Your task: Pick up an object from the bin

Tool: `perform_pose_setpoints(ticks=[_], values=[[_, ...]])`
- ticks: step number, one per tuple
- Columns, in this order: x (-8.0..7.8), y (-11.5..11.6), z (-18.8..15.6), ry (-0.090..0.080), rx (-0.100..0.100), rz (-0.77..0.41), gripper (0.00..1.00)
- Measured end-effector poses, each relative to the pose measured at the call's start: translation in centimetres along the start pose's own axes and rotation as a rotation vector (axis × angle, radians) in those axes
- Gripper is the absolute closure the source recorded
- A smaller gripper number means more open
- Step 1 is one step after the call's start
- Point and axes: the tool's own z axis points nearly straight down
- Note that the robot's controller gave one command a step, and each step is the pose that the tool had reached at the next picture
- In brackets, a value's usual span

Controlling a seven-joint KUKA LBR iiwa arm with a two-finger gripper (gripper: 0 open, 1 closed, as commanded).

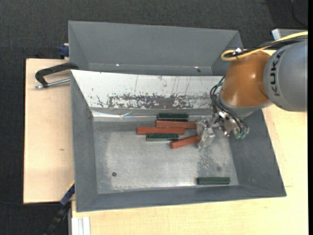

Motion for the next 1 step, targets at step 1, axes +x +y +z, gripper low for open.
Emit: perform_pose_setpoints(ticks=[1], values=[[-0.58, -2.38, -19.67, -0.009, 0.005, -0.052, 1.0]])
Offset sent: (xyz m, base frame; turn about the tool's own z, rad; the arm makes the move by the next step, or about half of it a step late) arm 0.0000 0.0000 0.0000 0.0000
